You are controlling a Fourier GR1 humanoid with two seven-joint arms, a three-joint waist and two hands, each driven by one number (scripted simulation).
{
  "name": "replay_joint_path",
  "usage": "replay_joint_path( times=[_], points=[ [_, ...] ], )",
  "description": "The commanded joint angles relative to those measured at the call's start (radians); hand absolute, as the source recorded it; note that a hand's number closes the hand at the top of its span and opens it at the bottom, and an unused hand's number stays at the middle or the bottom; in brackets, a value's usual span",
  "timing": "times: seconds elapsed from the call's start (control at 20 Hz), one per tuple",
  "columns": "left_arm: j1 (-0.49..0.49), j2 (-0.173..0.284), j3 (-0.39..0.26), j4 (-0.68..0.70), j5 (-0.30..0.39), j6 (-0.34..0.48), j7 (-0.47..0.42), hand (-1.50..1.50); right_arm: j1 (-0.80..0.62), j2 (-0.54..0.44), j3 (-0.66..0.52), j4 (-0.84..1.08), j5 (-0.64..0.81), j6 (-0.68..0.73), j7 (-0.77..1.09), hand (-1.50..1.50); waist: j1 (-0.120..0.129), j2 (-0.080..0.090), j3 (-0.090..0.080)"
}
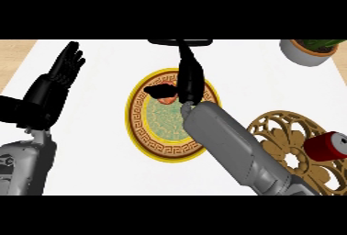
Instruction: Pick the squash from the placemat and place it in the plate
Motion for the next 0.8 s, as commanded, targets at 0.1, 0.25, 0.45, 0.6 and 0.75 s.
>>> replay_joint_path(
  times=[0.1, 0.25, 0.45, 0.6, 0.75],
  points=[
    [0.022, 0.033, 0.060, 0.036, 0.030, -0.032, -0.035, 0.00, 0.056, 0.000, -0.100, -0.050, -0.124, -0.060, -0.167, -1.50, -0.034, -0.008, -0.001],
    [0.026, -0.004, 0.035, 0.019, -0.012, 0.022, -0.010, 0.00, 0.155, -0.036, -0.160, -0.156, -0.110, -0.011, -0.186, -1.50, -0.059, -0.014, -0.001],
    [0.058, 0.021, 0.053, -0.019, -0.006, -0.001, -0.010, 0.00, 0.347, -0.098, -0.176, -0.327, -0.129, 0.030, -0.258, -1.50, -0.061, -0.016, -0.001],
    [0.078, -0.023, 0.013, -0.059, -0.046, 0.041, 0.011, 0.00, 0.435, -0.207, -0.182, -0.463, -0.129, 0.108, -0.231, -1.50, -0.068, -0.018, -0.001],
    [0.100, 0.023, 0.067, -0.076, 0.018, -0.018, 0.011, 0.00, 0.598, -0.288, -0.186, -0.614, -0.158, 0.175, -0.291, -1.50, -0.072, -0.020, -0.001]
  ],
)
